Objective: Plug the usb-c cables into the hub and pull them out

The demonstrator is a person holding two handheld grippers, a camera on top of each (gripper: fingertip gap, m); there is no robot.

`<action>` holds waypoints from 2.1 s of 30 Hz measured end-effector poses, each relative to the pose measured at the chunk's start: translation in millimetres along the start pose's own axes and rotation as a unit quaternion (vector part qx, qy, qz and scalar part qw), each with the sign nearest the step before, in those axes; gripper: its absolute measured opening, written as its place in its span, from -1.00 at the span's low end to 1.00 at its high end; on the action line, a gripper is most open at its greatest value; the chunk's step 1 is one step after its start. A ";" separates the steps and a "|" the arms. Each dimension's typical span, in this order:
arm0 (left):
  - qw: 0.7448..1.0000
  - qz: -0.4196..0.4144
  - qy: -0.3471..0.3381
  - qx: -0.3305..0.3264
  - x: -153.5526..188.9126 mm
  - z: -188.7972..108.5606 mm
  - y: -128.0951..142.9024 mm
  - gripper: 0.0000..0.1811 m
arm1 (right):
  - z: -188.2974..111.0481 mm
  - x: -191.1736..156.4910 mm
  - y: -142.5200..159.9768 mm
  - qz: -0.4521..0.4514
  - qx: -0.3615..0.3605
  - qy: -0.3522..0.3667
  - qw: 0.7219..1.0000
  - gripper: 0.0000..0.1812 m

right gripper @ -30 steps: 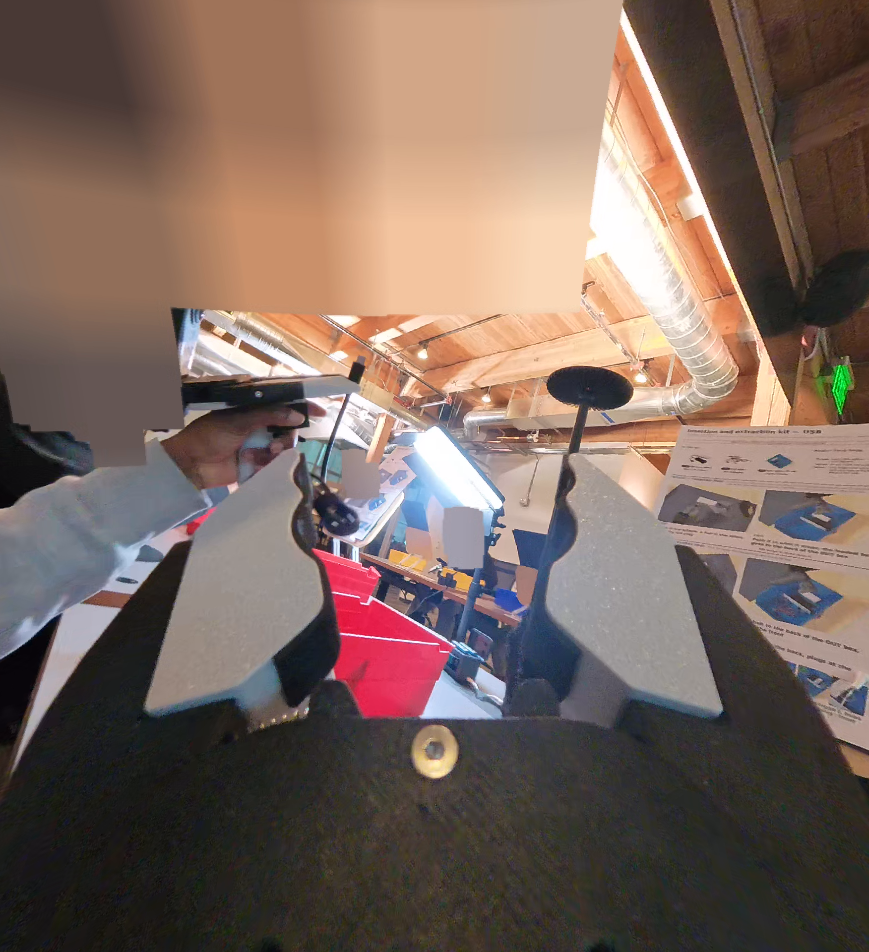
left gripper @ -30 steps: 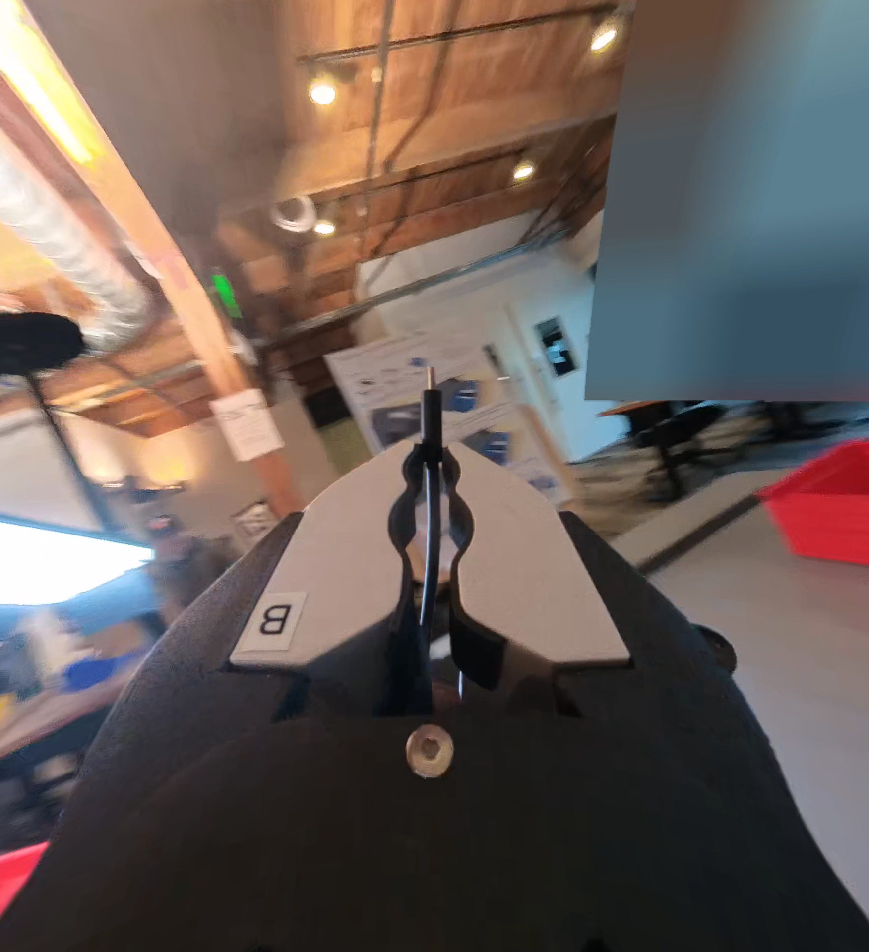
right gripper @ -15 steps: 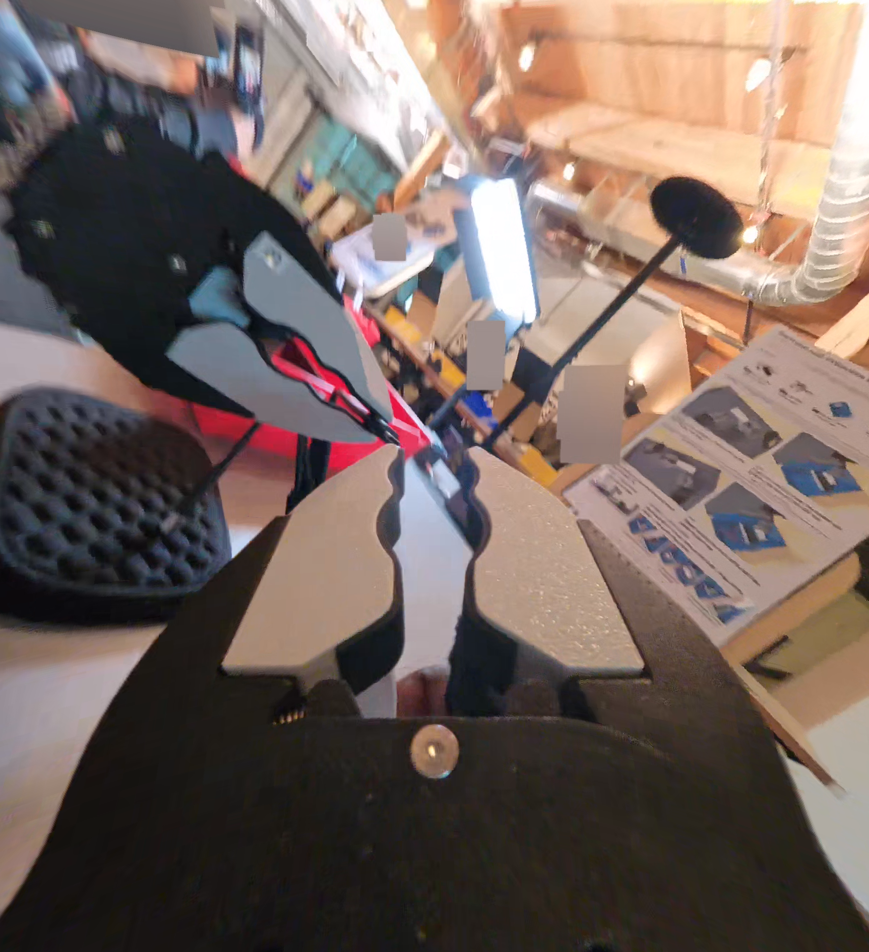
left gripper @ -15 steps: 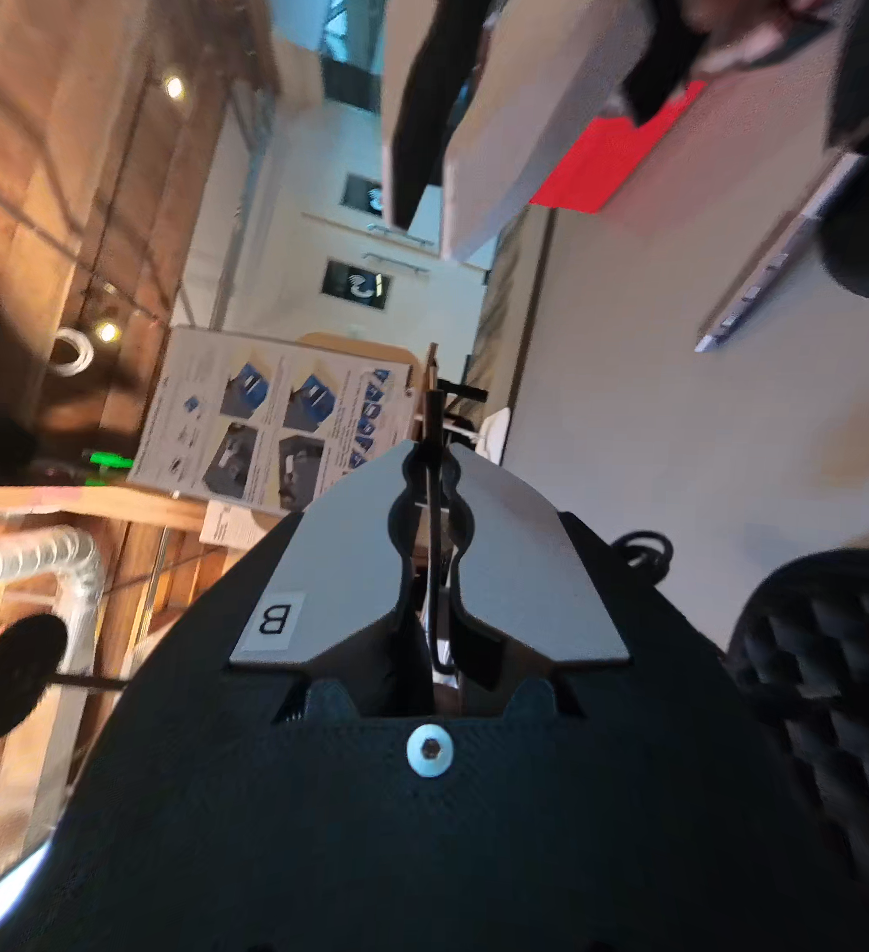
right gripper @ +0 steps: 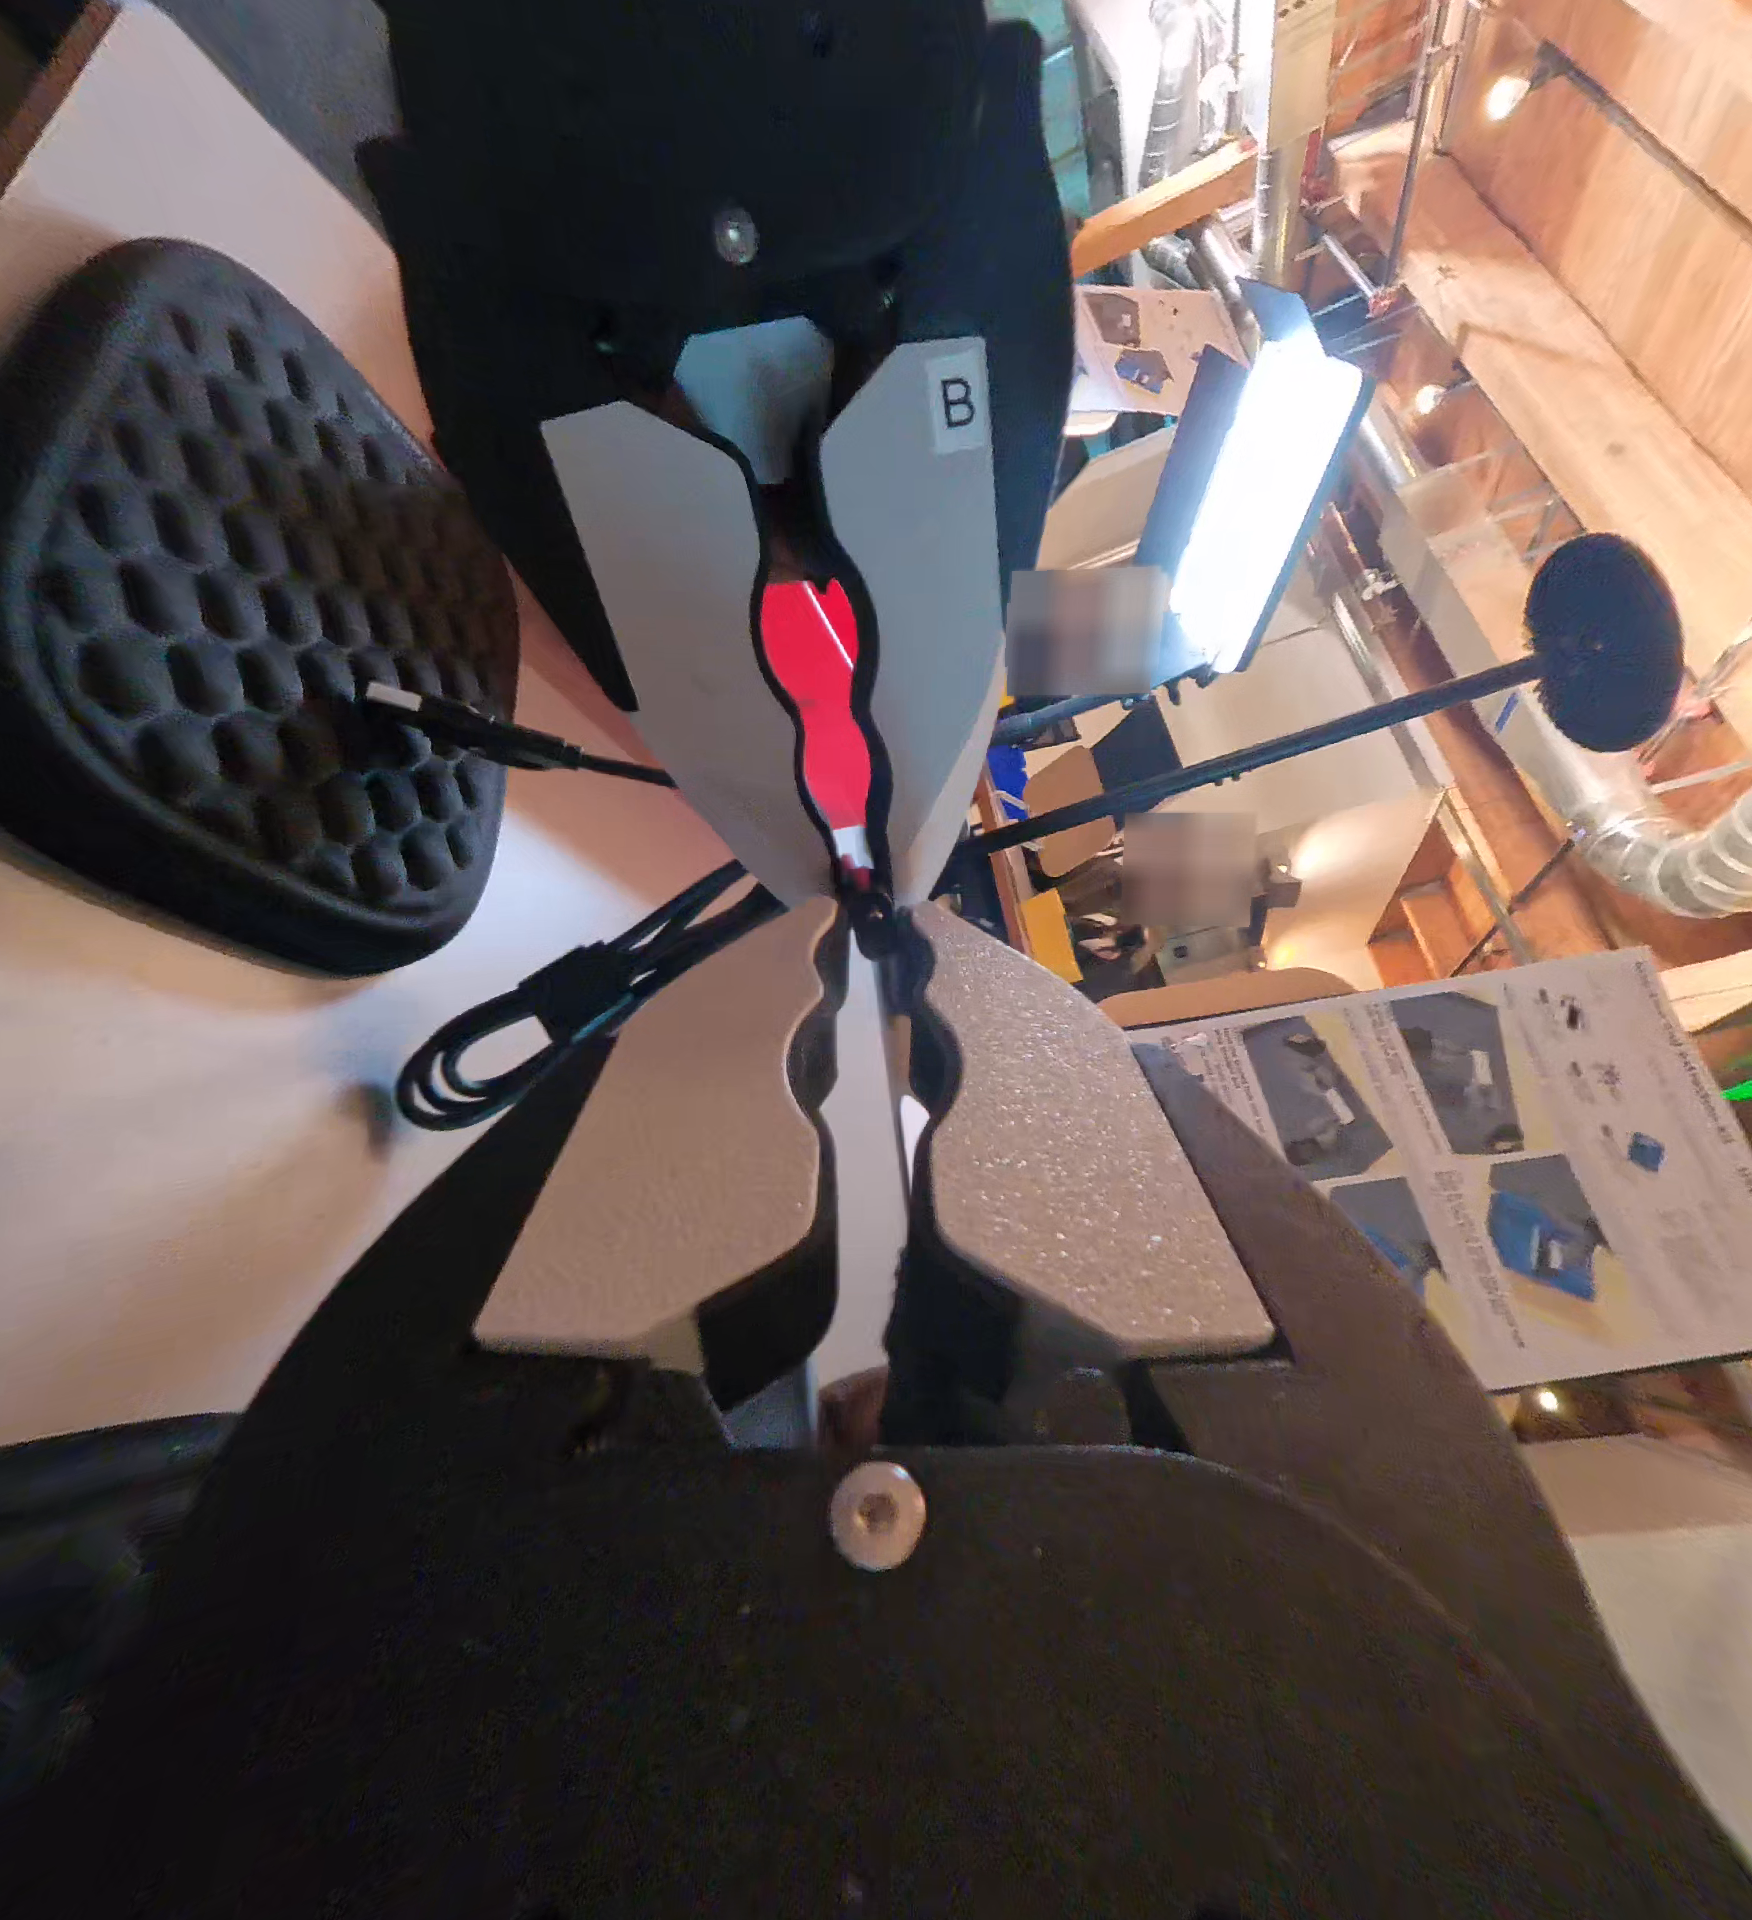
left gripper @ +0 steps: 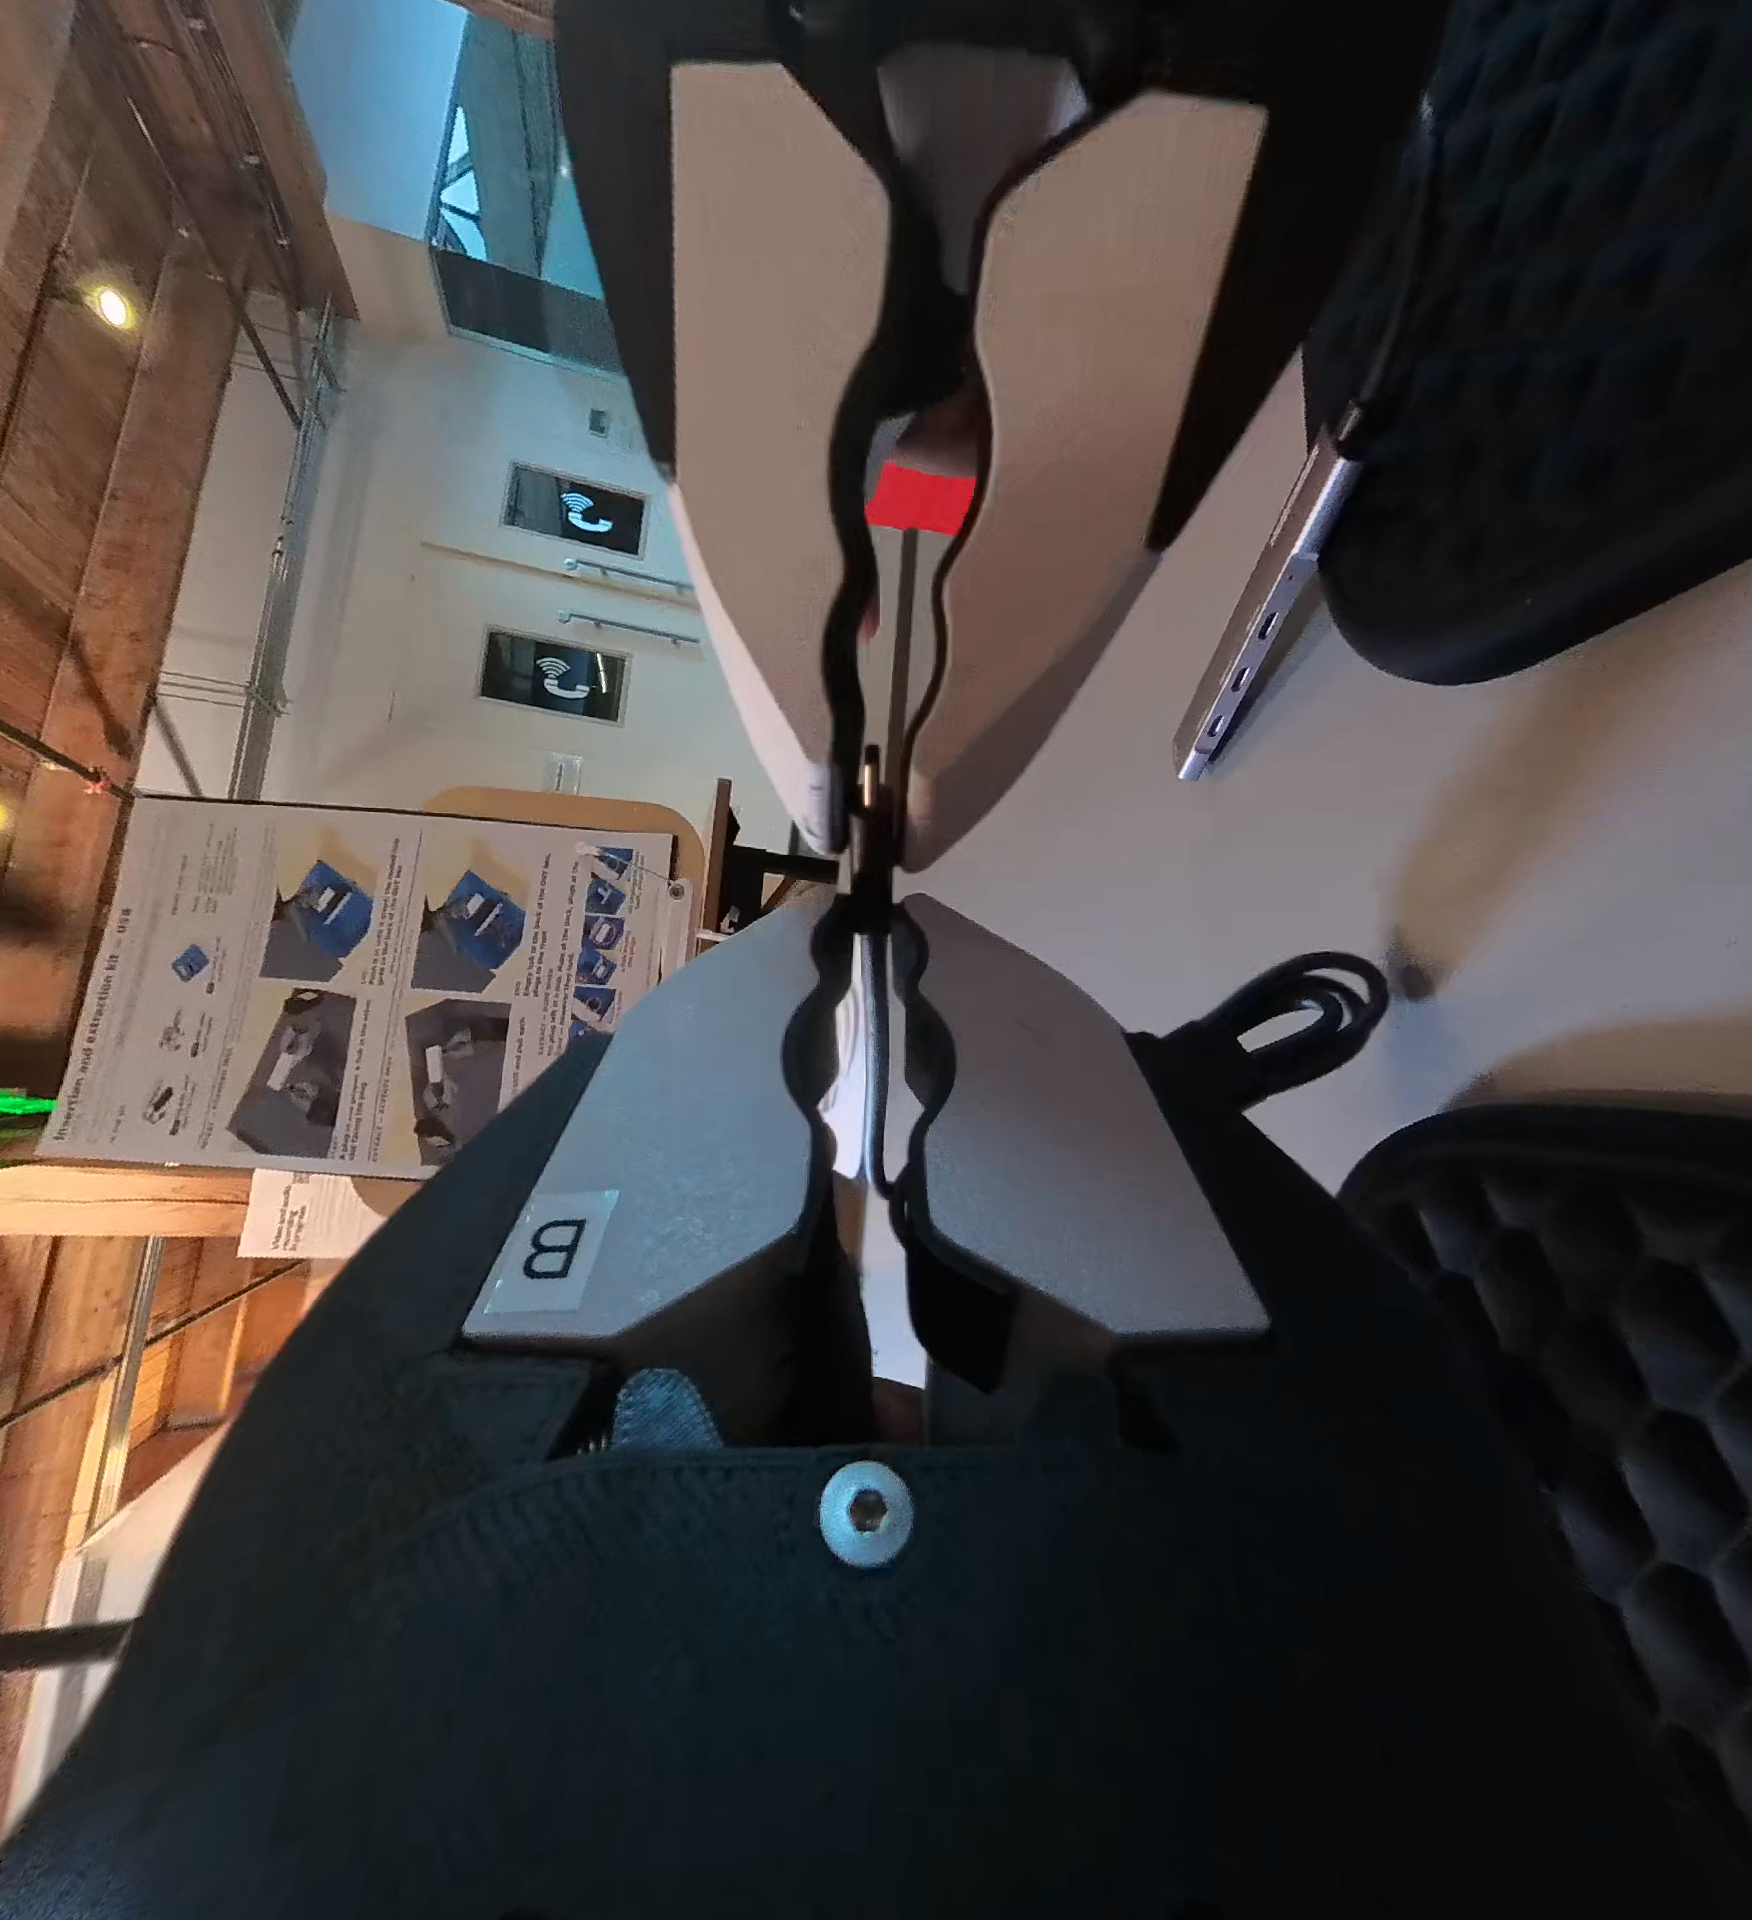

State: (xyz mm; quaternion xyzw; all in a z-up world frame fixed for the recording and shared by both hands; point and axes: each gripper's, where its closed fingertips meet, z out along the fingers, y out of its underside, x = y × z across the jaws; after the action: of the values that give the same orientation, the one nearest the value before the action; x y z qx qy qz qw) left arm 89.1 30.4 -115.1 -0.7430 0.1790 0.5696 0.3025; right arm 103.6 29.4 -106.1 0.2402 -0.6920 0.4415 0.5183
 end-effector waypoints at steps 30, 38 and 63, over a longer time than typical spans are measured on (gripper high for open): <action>0.434 -0.688 0.337 0.475 -26.2 -66.0 -71.6 -0.72 | -36.1 22.2 -72.2 0.132 0.245 -0.140 0.950 -0.93; 0.412 -0.689 0.365 0.472 -21.2 -69.0 -76.3 -0.81 | -39.8 16.8 -77.4 0.137 0.254 -0.177 0.941 -0.93; 0.434 -0.681 0.354 0.471 -16.5 -71.1 -79.2 -0.86 | -38.7 5.4 -74.6 0.104 0.253 -0.177 0.946 -0.92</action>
State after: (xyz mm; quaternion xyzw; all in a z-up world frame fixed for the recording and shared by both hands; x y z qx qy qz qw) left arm 185.2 42.3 -67.8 -0.5038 -0.0531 -0.3062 0.8060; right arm 180.3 26.4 -71.3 0.3643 -0.6595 0.6036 0.2610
